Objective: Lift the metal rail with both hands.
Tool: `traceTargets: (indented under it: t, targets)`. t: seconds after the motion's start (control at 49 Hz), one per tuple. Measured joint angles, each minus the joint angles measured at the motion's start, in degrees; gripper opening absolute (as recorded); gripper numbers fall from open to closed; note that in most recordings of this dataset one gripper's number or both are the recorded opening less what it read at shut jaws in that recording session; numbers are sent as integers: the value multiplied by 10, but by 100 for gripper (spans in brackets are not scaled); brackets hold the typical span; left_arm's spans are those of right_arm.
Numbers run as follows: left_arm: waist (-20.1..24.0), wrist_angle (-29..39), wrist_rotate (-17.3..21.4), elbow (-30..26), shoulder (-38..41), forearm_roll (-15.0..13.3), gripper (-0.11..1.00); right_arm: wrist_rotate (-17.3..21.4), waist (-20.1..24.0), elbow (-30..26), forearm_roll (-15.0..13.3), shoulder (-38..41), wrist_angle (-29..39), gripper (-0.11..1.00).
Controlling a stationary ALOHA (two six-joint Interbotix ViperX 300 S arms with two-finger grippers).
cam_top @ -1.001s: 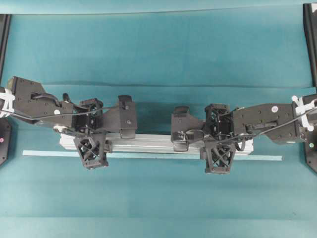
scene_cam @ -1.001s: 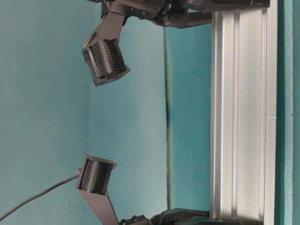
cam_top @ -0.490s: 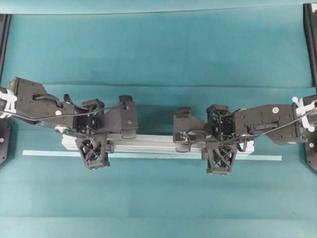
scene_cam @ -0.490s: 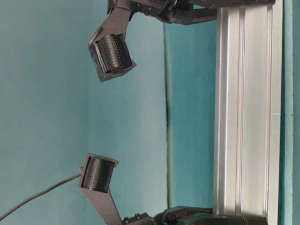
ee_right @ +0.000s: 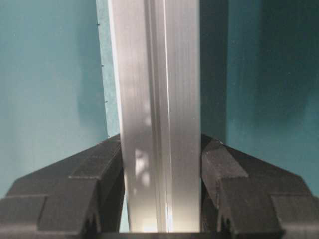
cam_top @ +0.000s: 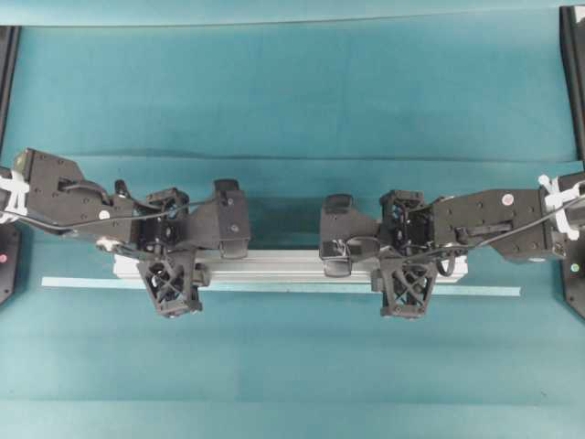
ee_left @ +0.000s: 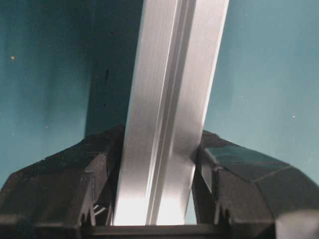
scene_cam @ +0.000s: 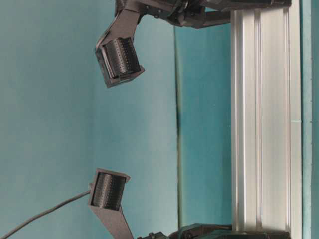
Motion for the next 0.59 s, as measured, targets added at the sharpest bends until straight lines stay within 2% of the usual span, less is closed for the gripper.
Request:
traceTargets:
  t: [0.347, 0.592]
  targets:
    - [0, -28, 0, 9, -1, 0, 38, 1, 0, 6, 0, -1, -13, 39]
    - [0, -52, 0, 18, -4, 0, 38, 3, 3, 19, 4, -2, -47, 39]
